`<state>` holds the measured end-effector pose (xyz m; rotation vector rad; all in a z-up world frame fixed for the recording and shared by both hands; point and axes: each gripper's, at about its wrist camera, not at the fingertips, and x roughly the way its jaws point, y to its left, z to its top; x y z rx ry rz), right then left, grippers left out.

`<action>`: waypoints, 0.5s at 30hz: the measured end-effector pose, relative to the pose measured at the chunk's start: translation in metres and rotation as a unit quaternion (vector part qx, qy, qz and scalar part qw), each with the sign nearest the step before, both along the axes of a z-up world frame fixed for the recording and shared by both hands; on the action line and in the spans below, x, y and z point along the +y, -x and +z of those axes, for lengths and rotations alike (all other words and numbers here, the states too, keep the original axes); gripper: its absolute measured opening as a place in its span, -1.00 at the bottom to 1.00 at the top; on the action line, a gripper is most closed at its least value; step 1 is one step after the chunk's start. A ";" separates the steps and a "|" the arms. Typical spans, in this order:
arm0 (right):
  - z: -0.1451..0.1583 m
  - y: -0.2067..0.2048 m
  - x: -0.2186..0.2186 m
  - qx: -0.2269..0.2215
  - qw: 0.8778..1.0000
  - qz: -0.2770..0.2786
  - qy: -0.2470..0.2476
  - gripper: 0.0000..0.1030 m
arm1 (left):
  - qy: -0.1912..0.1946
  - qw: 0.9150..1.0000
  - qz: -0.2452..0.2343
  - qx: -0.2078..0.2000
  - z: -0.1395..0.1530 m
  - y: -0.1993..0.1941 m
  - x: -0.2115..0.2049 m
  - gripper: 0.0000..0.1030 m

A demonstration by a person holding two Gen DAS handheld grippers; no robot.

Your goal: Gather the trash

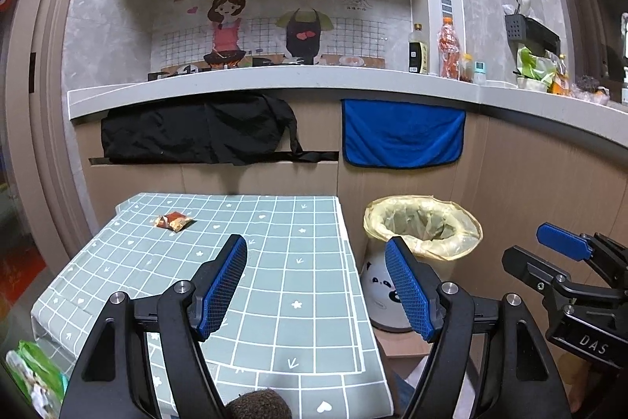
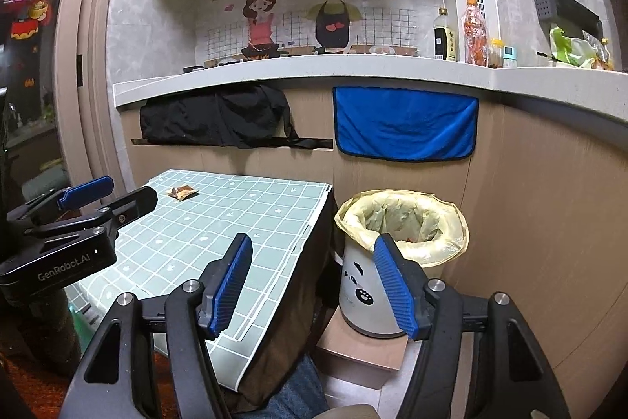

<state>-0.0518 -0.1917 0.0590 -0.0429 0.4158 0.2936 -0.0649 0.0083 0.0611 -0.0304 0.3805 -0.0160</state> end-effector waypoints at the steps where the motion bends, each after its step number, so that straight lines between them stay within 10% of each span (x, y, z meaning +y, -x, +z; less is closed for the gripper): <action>1: 0.000 0.000 0.000 0.001 1.000 0.002 -0.001 0.20 | 0.001 1.000 0.000 0.000 0.000 0.001 0.001 0.43; 15: -0.002 -0.003 -0.004 0.006 1.000 -0.007 -0.002 0.20 | 0.003 1.000 -0.005 0.008 -0.003 0.000 0.001 0.43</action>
